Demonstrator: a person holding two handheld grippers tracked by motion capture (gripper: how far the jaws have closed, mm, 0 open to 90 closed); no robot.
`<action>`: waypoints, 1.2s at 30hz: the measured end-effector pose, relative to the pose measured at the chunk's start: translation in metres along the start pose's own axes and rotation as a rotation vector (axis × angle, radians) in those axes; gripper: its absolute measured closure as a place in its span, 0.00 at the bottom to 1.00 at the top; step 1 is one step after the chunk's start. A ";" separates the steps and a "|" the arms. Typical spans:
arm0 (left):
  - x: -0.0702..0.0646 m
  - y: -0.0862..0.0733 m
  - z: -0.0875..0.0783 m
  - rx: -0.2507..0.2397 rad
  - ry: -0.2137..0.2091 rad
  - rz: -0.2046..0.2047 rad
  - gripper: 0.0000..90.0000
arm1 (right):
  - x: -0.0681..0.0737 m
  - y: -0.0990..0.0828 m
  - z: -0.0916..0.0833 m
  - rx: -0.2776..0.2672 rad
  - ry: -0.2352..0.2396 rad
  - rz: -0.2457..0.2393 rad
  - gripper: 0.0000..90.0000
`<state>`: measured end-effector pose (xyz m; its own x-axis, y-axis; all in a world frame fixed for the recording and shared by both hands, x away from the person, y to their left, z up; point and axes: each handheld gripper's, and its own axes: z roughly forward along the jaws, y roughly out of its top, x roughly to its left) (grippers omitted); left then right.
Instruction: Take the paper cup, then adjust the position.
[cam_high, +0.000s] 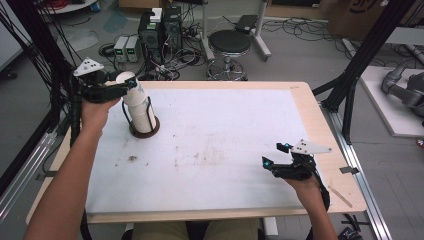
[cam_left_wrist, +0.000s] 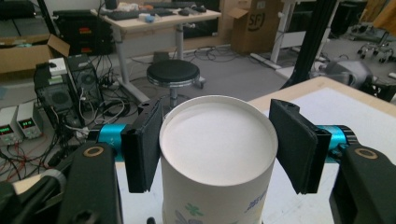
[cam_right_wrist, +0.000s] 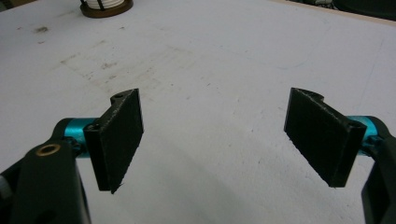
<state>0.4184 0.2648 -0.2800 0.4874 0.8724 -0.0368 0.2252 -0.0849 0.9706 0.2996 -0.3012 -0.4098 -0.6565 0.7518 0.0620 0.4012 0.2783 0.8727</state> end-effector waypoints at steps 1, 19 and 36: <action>0.000 0.005 -0.004 -0.022 -0.003 0.000 0.41 | 0.000 0.000 0.000 0.000 0.001 -0.001 0.22; -0.037 0.020 -0.057 -0.157 -0.214 0.016 0.42 | 0.008 0.008 0.007 -0.007 0.027 -0.018 0.22; -0.090 -0.029 -0.043 -0.077 -0.387 0.087 0.42 | 0.020 0.015 0.021 0.011 0.083 -0.052 0.22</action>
<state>0.3316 0.2092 -0.2942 0.7870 0.6164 -0.0263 0.1125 -0.1014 0.9885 0.3066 -0.2694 -0.4056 -0.7271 0.6841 0.0574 0.3719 0.3222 0.8706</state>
